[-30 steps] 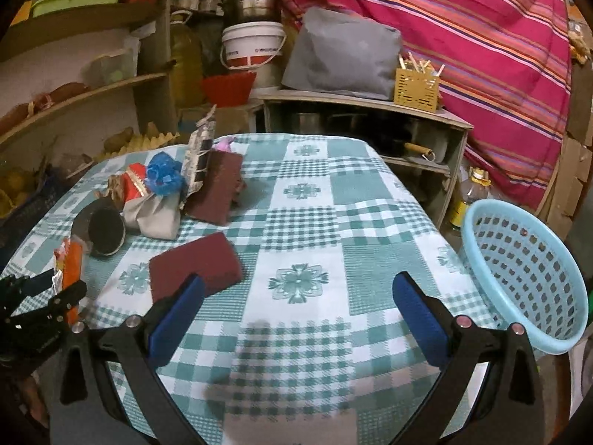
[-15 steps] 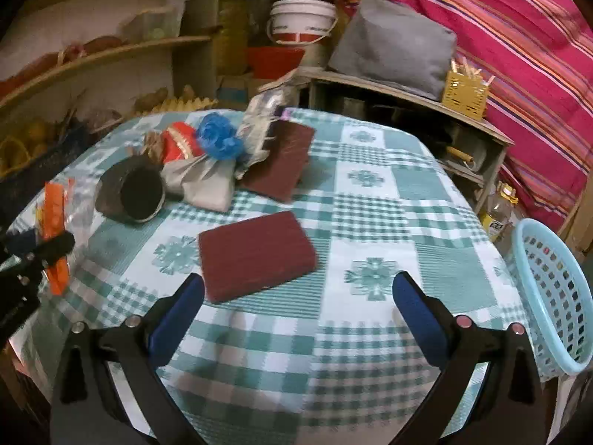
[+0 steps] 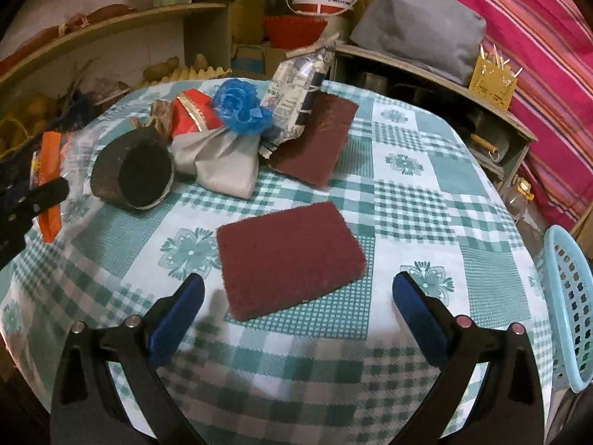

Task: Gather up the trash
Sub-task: 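Close the right tool on the maroon scouring pad, then lift the wrapper with the left tool while the right tool lifts the pad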

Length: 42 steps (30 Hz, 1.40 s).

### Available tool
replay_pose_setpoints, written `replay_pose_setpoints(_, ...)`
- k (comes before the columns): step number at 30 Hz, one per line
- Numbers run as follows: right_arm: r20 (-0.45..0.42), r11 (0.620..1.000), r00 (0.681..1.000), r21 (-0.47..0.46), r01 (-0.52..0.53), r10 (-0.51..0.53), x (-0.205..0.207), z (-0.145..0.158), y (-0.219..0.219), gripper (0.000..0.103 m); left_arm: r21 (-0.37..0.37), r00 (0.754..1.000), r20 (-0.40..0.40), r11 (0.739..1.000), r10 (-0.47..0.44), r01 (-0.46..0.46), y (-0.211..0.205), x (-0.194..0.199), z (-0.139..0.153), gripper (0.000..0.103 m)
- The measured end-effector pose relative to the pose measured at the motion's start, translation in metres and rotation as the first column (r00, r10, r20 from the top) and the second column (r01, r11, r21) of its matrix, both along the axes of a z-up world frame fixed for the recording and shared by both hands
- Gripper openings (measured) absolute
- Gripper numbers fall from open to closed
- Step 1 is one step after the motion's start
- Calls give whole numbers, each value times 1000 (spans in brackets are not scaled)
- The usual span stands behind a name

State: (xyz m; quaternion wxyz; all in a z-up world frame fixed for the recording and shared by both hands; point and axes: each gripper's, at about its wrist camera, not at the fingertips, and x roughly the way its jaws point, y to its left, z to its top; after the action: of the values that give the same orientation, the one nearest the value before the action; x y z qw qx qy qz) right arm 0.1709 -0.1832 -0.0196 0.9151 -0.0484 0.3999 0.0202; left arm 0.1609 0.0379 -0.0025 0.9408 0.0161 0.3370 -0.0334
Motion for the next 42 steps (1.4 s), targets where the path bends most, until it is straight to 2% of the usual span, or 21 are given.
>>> replay_pose_setpoints(6, -80, 999, 997, 34, 11, -8, 13, -9, -5, 99, 10, 1000, -3, 1000, 11, -11, 2, 0, -3, 28)
replay_pose_setpoints(10, -84, 999, 996, 35, 4, -1, 13, -10, -3, 98, 6, 1000, -10, 1000, 24, -24, 3, 2, -5, 28)
replay_pose_setpoints(14, -77, 998, 997, 61, -24, 29, 12, -11, -1, 87, 24, 1000, -14, 999, 27, -26, 0, 4, -8, 28)
replay_pose_setpoints(18, -69, 997, 996, 66, -44, 49, 11, -9, -1, 81, 43, 999, -17, 998, 35, -35, -3, 5, -10, 28)
replay_pose_setpoints(19, -67, 996, 996, 69, -48, 52, 10, -9, -2, 76, 43, 999, -17, 998, 38, -37, -2, 5, -10, 28)
replay_pose_setpoints(20, -59, 996, 997, 71, -53, 58, 9, -8, -3, 62, 42, 999, -17, 998, 40, -39, -3, 4, -10, 28)
replay_pose_setpoints(22, -45, 996, 997, 58, -67, 69, 6, -5, -3, 47, 44, 999, -15, 998, 42, -41, -3, 4, -11, 28)
replay_pose_setpoints(23, -45, 996, 996, 50, -75, 78, 5, -5, -3, 46, 44, 999, -15, 998, 40, -40, -3, 4, -11, 28)
replay_pose_setpoints(25, -44, 995, 995, 48, -92, 94, 4, -5, -3, 46, 52, 999, -12, 998, 38, -37, -6, 3, -11, 28)
replay_pose_setpoints(27, -42, 994, 993, 41, -105, 106, 2, -5, -3, 54, 59, 999, -8, 998, 37, -37, -8, 1, -11, 28)
replay_pose_setpoints(28, -44, 994, 994, 38, -98, 100, 2, -5, -3, 76, 59, 999, -3, 998, 37, -36, -9, 0, -10, 28)
replay_pose_setpoints(29, -42, 995, 995, 39, -92, 94, 1, -5, -3, 85, 59, 999, 3, 998, 38, -38, -9, -1, -8, 28)
replay_pose_setpoints(31, -46, 995, 994, 34, -96, 98, 1, -5, -1, 85, 60, 999, 11, 997, 41, -41, -9, -3, -7, 28)
replay_pose_setpoints(35, -74, 996, 994, 31, -78, 81, 8, -9, -1, 94, 66, 999, 5, 997, 48, -49, -7, -5, -9, 28)
replay_pose_setpoints(42, -115, 996, 992, 69, -49, 57, 26, -13, -2, 97, 63, 998, -5, 996, 64, -63, 2, -4, -12, 29)
